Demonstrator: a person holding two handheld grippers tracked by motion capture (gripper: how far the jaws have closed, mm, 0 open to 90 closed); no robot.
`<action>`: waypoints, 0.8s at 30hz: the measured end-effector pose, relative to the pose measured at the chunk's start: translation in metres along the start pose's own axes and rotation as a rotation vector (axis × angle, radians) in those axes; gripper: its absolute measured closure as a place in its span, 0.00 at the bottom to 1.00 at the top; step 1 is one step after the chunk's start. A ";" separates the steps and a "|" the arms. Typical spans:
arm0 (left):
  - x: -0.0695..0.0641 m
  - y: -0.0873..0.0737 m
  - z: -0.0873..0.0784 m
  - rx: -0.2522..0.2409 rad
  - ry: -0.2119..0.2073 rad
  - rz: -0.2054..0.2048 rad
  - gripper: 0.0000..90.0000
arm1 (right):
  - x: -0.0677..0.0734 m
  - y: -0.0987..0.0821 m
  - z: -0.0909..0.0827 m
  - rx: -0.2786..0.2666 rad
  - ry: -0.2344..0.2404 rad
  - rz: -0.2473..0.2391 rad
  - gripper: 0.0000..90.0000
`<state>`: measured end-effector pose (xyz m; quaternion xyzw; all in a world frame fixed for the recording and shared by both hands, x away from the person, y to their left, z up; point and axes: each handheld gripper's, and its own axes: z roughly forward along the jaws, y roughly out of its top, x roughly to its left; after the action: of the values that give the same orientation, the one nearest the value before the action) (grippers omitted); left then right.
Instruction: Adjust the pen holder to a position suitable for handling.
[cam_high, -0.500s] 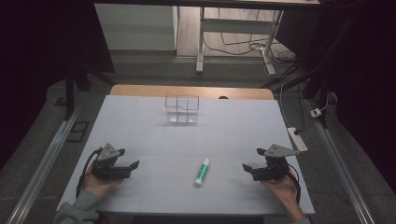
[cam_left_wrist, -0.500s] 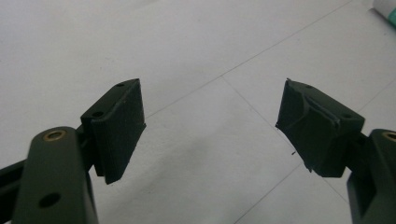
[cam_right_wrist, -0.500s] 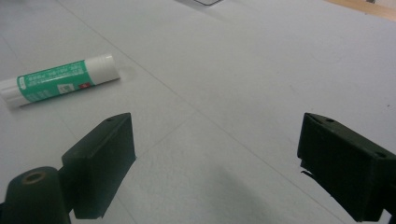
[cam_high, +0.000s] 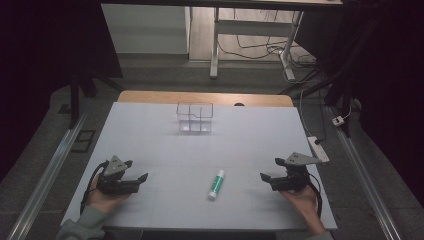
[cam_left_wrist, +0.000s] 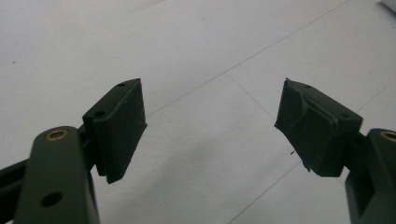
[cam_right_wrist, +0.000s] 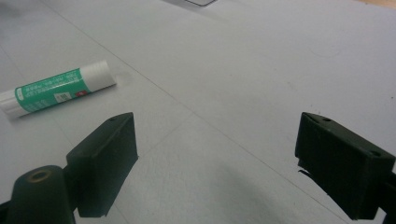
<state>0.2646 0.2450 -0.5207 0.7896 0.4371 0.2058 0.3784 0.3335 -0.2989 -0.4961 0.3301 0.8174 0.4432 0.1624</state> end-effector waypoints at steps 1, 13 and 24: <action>0.000 0.000 0.001 0.000 0.000 -0.006 0.26 | 0.000 0.000 -0.001 -0.002 -0.004 -0.002 0.15; 0.005 0.002 0.006 0.006 0.009 -0.016 0.28 | -0.001 0.001 -0.001 -0.016 -0.006 0.004 0.16; 0.000 0.005 0.003 0.014 -0.005 -0.008 0.27 | -0.001 0.003 0.002 -0.026 -0.017 0.008 0.16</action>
<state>0.2695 0.2418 -0.5187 0.7910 0.4405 0.1995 0.3748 0.3369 -0.2971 -0.4947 0.3351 0.8087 0.4518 0.1719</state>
